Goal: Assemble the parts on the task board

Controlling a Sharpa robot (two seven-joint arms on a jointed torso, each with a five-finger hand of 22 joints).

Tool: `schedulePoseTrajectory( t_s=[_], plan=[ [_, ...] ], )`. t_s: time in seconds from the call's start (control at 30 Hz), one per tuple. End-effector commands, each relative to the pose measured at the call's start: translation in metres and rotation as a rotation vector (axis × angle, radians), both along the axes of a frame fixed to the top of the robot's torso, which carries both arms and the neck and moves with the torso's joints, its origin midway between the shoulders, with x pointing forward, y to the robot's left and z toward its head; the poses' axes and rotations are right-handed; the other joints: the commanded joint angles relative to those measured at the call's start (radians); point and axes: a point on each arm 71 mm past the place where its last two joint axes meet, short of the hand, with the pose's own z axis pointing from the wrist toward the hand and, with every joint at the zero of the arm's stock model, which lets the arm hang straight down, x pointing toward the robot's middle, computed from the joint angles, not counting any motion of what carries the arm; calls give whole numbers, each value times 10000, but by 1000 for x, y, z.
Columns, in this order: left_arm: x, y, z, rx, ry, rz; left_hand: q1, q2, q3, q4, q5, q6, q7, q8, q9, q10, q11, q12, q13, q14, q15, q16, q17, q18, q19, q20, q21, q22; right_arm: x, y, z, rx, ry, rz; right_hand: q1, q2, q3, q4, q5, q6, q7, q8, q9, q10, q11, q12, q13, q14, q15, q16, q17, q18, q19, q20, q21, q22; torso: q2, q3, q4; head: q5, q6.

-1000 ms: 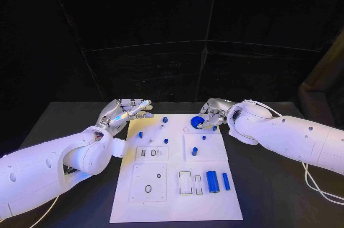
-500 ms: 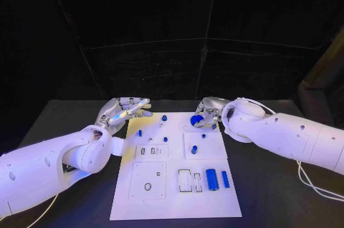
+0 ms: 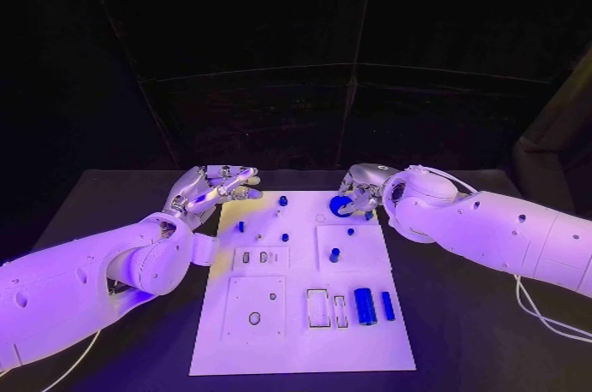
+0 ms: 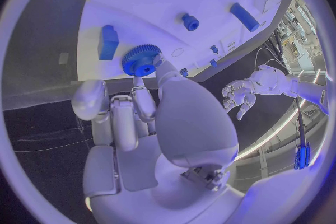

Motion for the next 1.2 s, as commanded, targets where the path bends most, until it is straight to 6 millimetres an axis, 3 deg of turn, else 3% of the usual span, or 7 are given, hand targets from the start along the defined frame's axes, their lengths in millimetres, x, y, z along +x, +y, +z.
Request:
schedulePoseTrajectory(
  t_s=[0.03, 0.47, 0.67, 0.8, 0.9, 1.2],
  plan=[
    [0, -1, 1, -16, -58, -169, 22, 76, 9, -63, 25, 0, 46, -58, -13, 21, 68, -65, -11, -79, 19, -23, 9, 67, -6, 57, -34, -15, -1, 0, 2, -108, -152, 63, 99, 18, 74, -22, -67, 57, -12, 18, 1, 66, 31, 68, 15, 607, -12, 58, 423, -54, 71, 34, 66, 19, 0, 2, -3, 0, -6],
    [0, -1, 0, -5, -16, -190, 28, 86, 15, -72, 25, 0, 45, -64, -13, 21, 68, -71, -10, -81, 20, -31, 12, 67, -3, 58, -37, -18, -2, -3, 1, -402, -116, 121, 282, 30, 279, -260, -126, 49, -6, 14, -25, 60, 30, 80, 72, 615, -14, 88, 486, -70, 85, 29, 122, 109, 3, 0, 0, -28, -41],
    [0, -1, 0, 3, 13, -202, 33, 92, 19, -81, 25, 0, 45, -69, -13, 21, 69, -78, -10, -87, 22, -41, 15, 67, -2, 60, -41, -21, -1, -3, 0, -666, 10, 114, 208, -123, 332, -336, -211, -108, 30, -65, -58, -24, 65, -7, 3, 613, 13, 97, 507, -77, 75, 46, 144, 141, 8, 2, 5, -23, -65],
    [0, 0, 0, 11, 30, -202, 37, 95, 22, -91, 24, -3, 45, -77, -13, 17, 70, -87, -11, -96, 25, -55, 17, 67, -2, 62, -47, -25, -1, -4, -1, -736, 41, 92, 304, 17, 642, -467, 71, 241, -27, 123, 0, 43, 19, 57, 120, 613, -20, 104, 526, -76, 71, 33, 169, 173, 3, -1, -1, -23, -77],
    [0, 0, 0, 14, 42, -208, 37, 95, 22, -91, 24, -3, 45, -77, -13, 17, 70, -87, -11, -96, 25, -55, 17, 67, -2, 62, -47, -25, -1, -3, -1, -794, 97, 71, 234, 49, 986, -554, 575, 526, -77, 220, 0, 102, -42, 94, 210, 614, -63, 108, 541, -86, 90, -6, 214, 239, 1, -6, 6, -34, -87],
    [0, 0, 0, 17, 67, -232, 59, 132, 46, -123, 26, -5, 49, -98, -13, 8, 76, -116, -12, -119, 33, -96, 26, 66, 0, 68, -64, -36, 0, 1, -1, -975, -17, 46, 36, 4, 1376, -604, 764, 753, -138, 234, -30, 224, -96, 188, 357, 618, -110, 115, 565, -106, 129, -48, 278, 349, -3, -9, 8, -45, -84]
  ],
)
